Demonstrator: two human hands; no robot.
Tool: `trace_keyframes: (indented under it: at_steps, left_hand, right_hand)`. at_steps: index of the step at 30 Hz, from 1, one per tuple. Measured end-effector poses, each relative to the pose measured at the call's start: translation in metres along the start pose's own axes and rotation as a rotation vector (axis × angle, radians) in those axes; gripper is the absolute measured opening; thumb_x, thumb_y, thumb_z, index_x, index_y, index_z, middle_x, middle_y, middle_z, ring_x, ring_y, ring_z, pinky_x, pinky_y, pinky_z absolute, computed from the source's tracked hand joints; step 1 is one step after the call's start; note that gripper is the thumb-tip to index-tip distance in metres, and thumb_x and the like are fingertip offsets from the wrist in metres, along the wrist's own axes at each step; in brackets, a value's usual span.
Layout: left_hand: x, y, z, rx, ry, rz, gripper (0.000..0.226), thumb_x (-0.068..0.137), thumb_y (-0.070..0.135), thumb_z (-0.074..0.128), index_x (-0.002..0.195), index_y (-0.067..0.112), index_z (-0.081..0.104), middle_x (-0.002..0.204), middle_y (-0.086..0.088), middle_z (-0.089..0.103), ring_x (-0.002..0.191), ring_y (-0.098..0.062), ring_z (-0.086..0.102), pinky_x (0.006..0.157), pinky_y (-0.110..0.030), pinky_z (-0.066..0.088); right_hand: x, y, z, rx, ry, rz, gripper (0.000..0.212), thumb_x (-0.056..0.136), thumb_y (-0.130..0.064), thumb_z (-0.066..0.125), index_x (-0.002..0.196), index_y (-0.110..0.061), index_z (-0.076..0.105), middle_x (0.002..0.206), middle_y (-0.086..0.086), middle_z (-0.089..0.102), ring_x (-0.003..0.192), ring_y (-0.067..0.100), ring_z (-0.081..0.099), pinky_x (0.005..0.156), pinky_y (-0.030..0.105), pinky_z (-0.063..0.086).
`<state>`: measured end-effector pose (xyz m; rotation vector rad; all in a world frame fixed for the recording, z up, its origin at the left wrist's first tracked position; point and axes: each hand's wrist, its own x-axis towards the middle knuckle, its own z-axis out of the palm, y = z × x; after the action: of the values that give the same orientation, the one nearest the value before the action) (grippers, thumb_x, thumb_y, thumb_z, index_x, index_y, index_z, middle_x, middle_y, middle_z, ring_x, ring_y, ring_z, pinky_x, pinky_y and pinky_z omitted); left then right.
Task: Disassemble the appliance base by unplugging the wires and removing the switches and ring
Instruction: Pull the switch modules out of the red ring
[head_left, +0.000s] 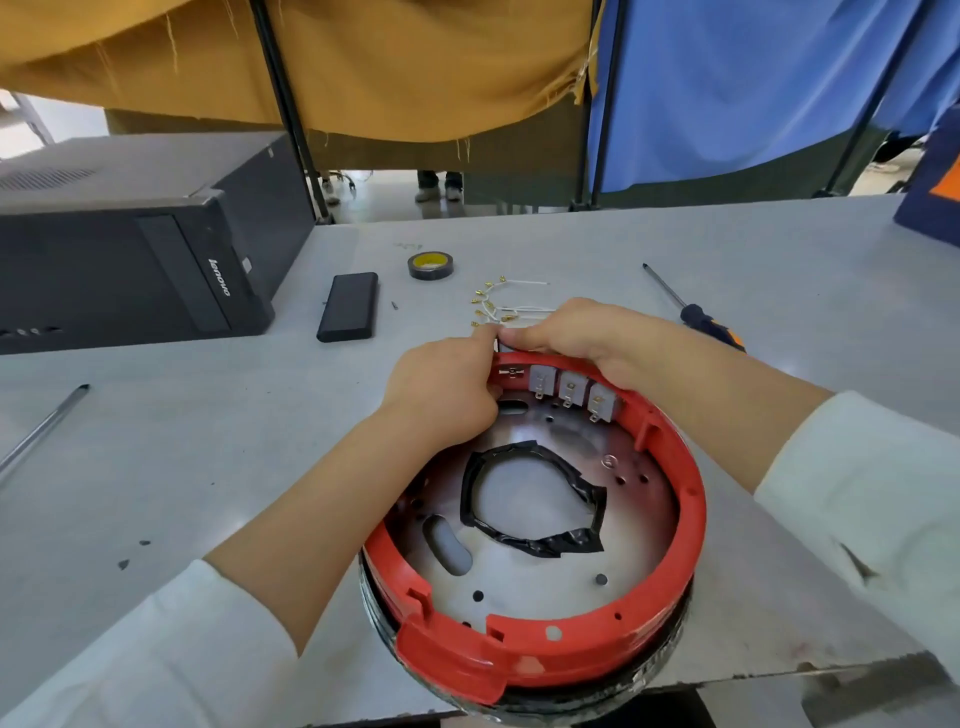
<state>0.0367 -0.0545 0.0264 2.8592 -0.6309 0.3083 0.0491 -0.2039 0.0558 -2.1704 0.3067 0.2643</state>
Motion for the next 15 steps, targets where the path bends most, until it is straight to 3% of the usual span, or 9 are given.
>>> trace_keyframes:
  at_steps: [2,4,7,10,13,15]
  left_hand:
    - [0.002,0.001,0.002,-0.013,-0.005,-0.009,0.062,0.087,0.033,0.054,0.142,0.025,0.027,0.114,-0.005,0.064,0.103,-0.031,0.059,0.071,-0.033,0.040]
    - [0.002,0.001,0.004,-0.005,0.010,0.001,0.060,0.088,0.035,0.052,0.142,0.026,0.027,0.113,-0.004,0.064,0.104,-0.030,0.059,0.073,-0.033,0.040]
    - [0.001,0.002,0.005,0.009,0.043,0.039,0.049,0.087,0.034,0.051,0.134,0.028,0.039,0.114,-0.001,0.064,0.105,-0.028,0.058,0.072,-0.031,0.037]
    - [0.003,0.003,0.006,0.016,0.044,0.047,0.040,0.086,0.033,0.050,0.125,0.029,0.045,0.110,0.002,0.065,0.102,-0.027,0.059,0.068,-0.031,0.036]
    - [0.003,0.004,0.006,0.019,0.047,0.064,0.023,0.085,0.034,0.048,0.107,0.029,0.048,0.097,0.003,0.064,0.091,-0.026,0.059,0.061,-0.030,0.031]
    - [0.002,0.003,0.006,0.017,0.052,0.068,0.019,0.085,0.035,0.048,0.103,0.030,0.048,0.093,0.004,0.063,0.088,-0.025,0.059,0.060,-0.030,0.029]
  right_hand:
    - [0.007,-0.004,-0.007,0.224,-0.076,0.033,0.023,0.084,-0.034,0.071,0.084,-0.012,0.066,0.075,0.001,0.069,0.072,0.017,0.060,0.068,0.027,0.053]
    - [0.017,-0.006,-0.018,0.331,-0.014,-0.042,0.015,0.086,-0.024,0.070,0.091,-0.010,0.067,0.083,0.000,0.069,0.077,0.015,0.060,0.064,0.026,0.054]
    - [0.030,0.001,-0.039,-0.079,0.108,-0.201,0.029,0.086,-0.020,0.071,0.111,-0.011,0.061,0.092,0.001,0.062,0.087,0.018,0.061,0.064,0.029,0.056]
    - [0.039,0.016,-0.046,-0.499,0.000,-0.188,0.041,0.085,-0.012,0.069,0.123,-0.009,0.053,0.094,0.003,0.055,0.079,0.021,0.062,0.065,0.030,0.056]
    - [0.047,0.027,-0.036,-0.670,-0.065,-0.240,0.043,0.086,-0.006,0.062,0.128,-0.009,0.051,0.111,0.007,0.054,0.081,0.019,0.062,0.062,0.027,0.053]
    - [0.053,0.028,-0.027,-0.703,-0.070,-0.301,0.040,0.087,-0.005,0.057,0.127,-0.010,0.053,0.121,0.009,0.056,0.100,0.023,0.061,0.076,0.027,0.050]
